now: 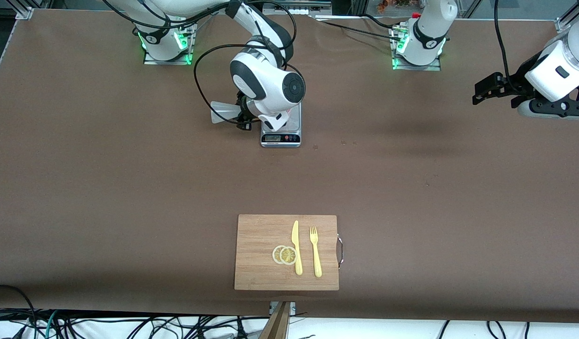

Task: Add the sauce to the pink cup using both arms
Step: 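Carry the sauce bottle with the right gripper over the pink cup, then tilt the bottle nozzle into the pink cup with the right gripper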

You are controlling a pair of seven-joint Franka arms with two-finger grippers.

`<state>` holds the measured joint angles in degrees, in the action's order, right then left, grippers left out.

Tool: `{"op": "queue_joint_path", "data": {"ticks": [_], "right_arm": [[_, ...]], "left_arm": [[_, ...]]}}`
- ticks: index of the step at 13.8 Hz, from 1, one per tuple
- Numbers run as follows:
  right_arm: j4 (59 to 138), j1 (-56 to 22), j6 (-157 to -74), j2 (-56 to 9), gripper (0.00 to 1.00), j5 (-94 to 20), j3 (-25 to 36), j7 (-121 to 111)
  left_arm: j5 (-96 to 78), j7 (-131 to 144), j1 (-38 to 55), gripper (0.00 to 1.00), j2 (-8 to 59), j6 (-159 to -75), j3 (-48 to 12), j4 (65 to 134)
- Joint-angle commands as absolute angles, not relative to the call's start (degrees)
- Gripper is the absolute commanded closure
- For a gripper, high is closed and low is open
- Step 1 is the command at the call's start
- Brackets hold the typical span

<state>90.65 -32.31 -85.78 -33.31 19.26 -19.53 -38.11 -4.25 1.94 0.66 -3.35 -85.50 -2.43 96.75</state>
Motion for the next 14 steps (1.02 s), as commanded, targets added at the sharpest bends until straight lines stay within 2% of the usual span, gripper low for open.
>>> {"op": "queue_joint_path", "data": {"ticks": [1,4,9,14], "right_arm": [[89.9,-31.3,-84.5,-32.8,1.00,20.0,-20.6,-37.9],[89.7,-28.3,-85.3,-32.3,1.00,17.2,-20.9,-41.3],[89.8,-24.0,-93.8,-29.9,1.00,4.3,-19.9,-47.4],[90.1,-17.6,-99.7,-29.4,1.00,-15.4,-9.3,-73.1]], "left_arm": [[-3.0,1.3,0.9,0.00,-3.3,-85.1,-2.5,96.4],[-3.0,1.3,0.9,0.00,-3.3,-85.1,-2.5,96.4],[-3.0,1.3,0.9,0.00,-3.3,-85.1,-2.5,96.4],[-3.0,1.3,0.9,0.00,-3.3,-85.2,-2.5,96.4]]}}
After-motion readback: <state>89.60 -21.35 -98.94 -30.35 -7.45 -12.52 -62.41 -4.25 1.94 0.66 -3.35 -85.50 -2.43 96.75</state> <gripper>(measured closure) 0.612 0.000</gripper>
